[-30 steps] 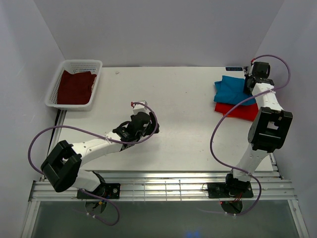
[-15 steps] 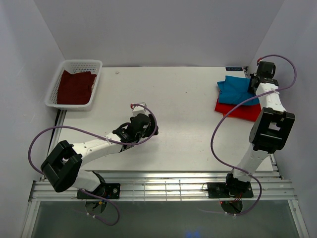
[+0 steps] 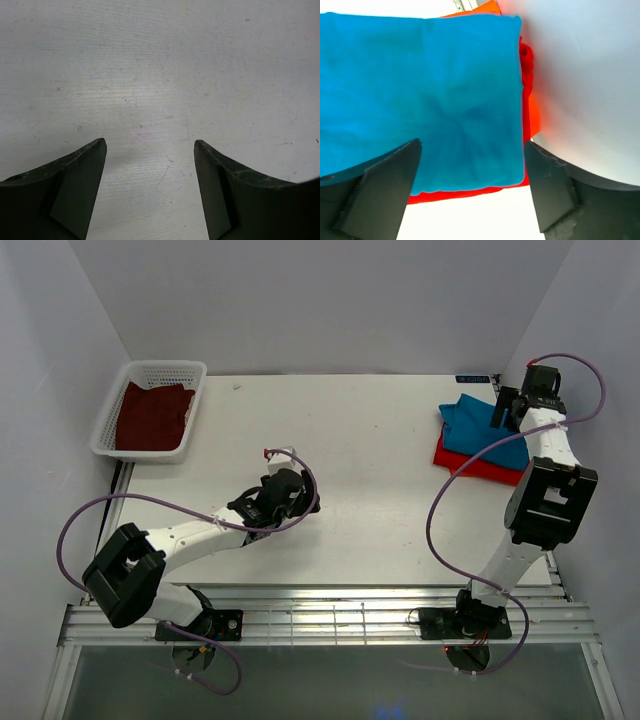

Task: Fold and stack the t-shirts
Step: Neatly place the folded tshirt to the corner

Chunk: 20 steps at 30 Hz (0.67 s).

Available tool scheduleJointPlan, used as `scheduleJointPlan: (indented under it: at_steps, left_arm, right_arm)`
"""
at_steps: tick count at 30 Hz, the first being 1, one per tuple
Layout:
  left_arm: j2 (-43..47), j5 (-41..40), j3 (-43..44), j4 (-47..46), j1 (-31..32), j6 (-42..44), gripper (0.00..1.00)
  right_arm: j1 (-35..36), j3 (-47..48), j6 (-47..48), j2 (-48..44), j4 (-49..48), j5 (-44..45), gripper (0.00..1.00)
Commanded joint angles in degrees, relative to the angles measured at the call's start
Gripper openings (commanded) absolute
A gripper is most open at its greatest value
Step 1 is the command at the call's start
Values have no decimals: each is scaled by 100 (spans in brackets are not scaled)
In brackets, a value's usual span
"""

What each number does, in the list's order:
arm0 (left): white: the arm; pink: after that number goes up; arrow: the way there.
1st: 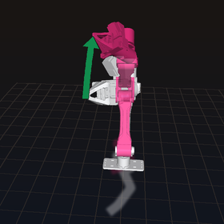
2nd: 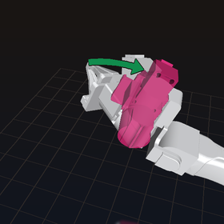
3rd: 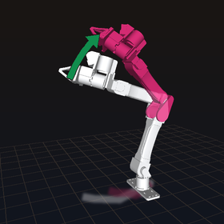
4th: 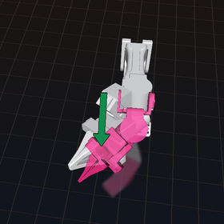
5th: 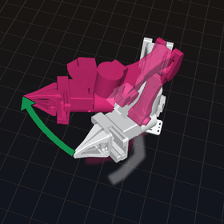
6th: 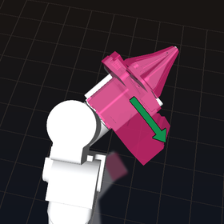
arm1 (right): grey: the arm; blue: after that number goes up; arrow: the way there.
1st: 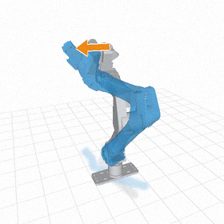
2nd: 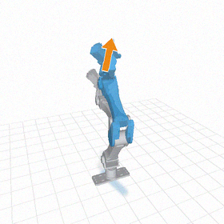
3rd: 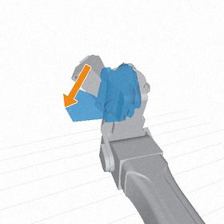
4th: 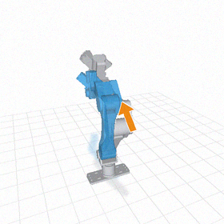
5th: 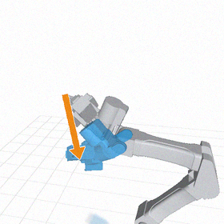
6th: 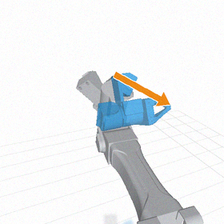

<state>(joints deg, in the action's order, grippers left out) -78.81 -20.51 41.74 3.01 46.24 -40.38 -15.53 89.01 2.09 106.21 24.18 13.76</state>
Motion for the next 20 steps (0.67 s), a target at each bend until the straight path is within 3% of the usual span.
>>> scheduleJointPlan:
  at_steps: [1, 6, 13, 18, 20]
  left_arm:
    - [190, -277, 299, 269, -27, 214, 82]
    - [400, -558, 520, 464, -27, 408, 83]
    - [1059, -997, 1029, 1271, -45, 461, 83]
    - [1359, -1130, 1434, 1668, -203, 549, 85]
    - [1473, -1017, 1373, 1651, -334, 558, 88]
  right_arm:
    - [-38, 21, -147, -408, 69, 144, 90]
    - [-38, -680, -339, -1547, 17, 110, 90]
    - [85, -1939, -735, -3316, -344, -1277, 90]
    - [480, -2028, -885, -4063, -125, -1306, 90]
    - [1048, -2072, -912, -4170, -2, -912, 90]
